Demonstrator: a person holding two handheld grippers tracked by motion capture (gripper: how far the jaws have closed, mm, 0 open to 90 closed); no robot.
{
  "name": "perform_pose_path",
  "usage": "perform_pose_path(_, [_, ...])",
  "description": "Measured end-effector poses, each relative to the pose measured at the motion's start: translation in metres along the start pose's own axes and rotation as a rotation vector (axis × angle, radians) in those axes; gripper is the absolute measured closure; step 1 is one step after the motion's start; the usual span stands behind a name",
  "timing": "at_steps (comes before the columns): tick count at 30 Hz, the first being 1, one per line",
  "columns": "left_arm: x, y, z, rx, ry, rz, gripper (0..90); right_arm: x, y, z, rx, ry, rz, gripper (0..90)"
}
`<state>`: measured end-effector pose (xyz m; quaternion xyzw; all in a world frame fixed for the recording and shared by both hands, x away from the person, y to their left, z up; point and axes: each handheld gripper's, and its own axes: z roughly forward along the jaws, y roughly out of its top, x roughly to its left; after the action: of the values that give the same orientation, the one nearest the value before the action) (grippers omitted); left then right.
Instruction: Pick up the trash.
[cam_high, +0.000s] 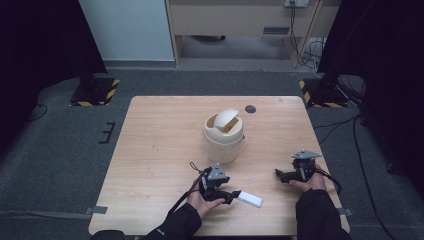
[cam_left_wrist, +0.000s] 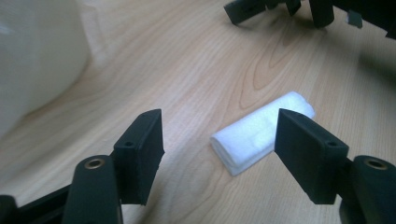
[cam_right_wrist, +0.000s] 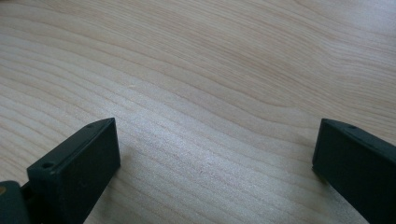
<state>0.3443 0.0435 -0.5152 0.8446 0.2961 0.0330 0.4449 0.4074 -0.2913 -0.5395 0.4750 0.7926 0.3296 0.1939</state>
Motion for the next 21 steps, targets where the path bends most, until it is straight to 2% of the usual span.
perform_pose_path(5, [-0.004,0.001,0.01,0.017,-0.008,-0.01,38.1,0.0,0.0,0.0,-0.001,-0.001,0.0,1.0])
perform_pose_path(9, [-0.007,0.002,0.016,0.038,-0.007,-0.003,42.3,0.0,0.0,0.0,-0.001,0.0,0.0,1.0])
perform_pose_path(15, [-0.008,0.002,0.02,0.071,0.005,0.004,49.4,0.0,0.0,0.0,-0.001,0.0,0.0,1.0])
perform_pose_path(21, [-0.009,0.0,0.023,0.095,-0.001,-0.002,56.6,0.0,0.0,0.0,-0.001,0.0,-0.004,1.1])
